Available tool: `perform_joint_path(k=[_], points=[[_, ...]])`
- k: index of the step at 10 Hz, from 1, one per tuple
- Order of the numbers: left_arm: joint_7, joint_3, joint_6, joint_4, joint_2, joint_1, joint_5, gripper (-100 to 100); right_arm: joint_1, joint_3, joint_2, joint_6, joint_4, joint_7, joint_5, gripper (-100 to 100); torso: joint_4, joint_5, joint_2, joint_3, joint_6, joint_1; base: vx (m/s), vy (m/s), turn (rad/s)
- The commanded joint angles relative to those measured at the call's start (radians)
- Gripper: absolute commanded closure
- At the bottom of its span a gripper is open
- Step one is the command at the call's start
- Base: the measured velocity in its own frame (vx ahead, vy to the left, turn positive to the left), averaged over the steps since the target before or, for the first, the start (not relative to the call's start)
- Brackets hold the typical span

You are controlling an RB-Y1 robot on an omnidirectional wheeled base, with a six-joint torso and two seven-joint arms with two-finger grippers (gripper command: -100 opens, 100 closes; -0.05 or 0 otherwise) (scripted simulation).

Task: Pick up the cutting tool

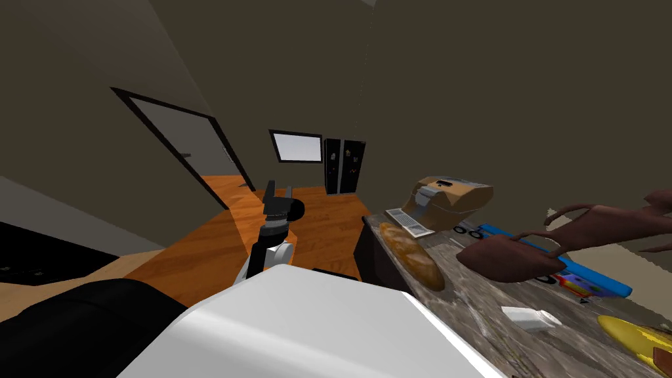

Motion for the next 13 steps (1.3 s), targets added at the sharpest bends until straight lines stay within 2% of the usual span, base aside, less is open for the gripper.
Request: perform_joint_path(k=[1,5,6,7,8,13], points=[[0.000,0.000,0.000,0.000,0.000,0.000,0.000,0,0.012,0.019,-0.038,-0.011,0.009,0.002,0.006,-100,0.000,0.000,0.000,0.000,0.000,0.000,0.115,-0.108,0.221],[0.000,0.000,0.000,0.000,0.000,0.000,0.000,0,0.031,0.057,-0.113,-0.045,0.015,0.001,0.006,-100,0.000,0.000,0.001,0.001,0.000,0.001,0.093,-0.085,0.200],[0.000,0.000,0.000,0.000,0.000,0.000,0.000,0,0.026,0.052,-0.101,-0.037,0.016,0.001,0.007,-100,0.000,0.000,0.001,0.001,0.000,0.003,0.040,-0.031,0.053],[0.000,0.000,0.000,0.000,0.000,0.000,0.000,0,0.026,0.053,-0.104,-0.038,0.016,0.000,0.007,0,0.001,0.001,0.004,0.002,0.001,0.005,0.008,-0.008,-0.006],[0.000,0.000,0.000,0.000,0.000,0.000,0.000,0,-0.013,0.088,-0.094,-0.032,0.036,0.005,0.012,-100,0.002,0.002,0.006,0.004,0.002,0.007,-0.002,-0.007,0.041],[0.000,0.000,0.000,0.000,0.000,0.000,0.000,0,-0.106,0.170,-0.070,-0.017,0.082,0.016,0.022,-100,0.003,0.001,0.009,0.005,0.002,0.008,-0.011,-0.010,0.028]])
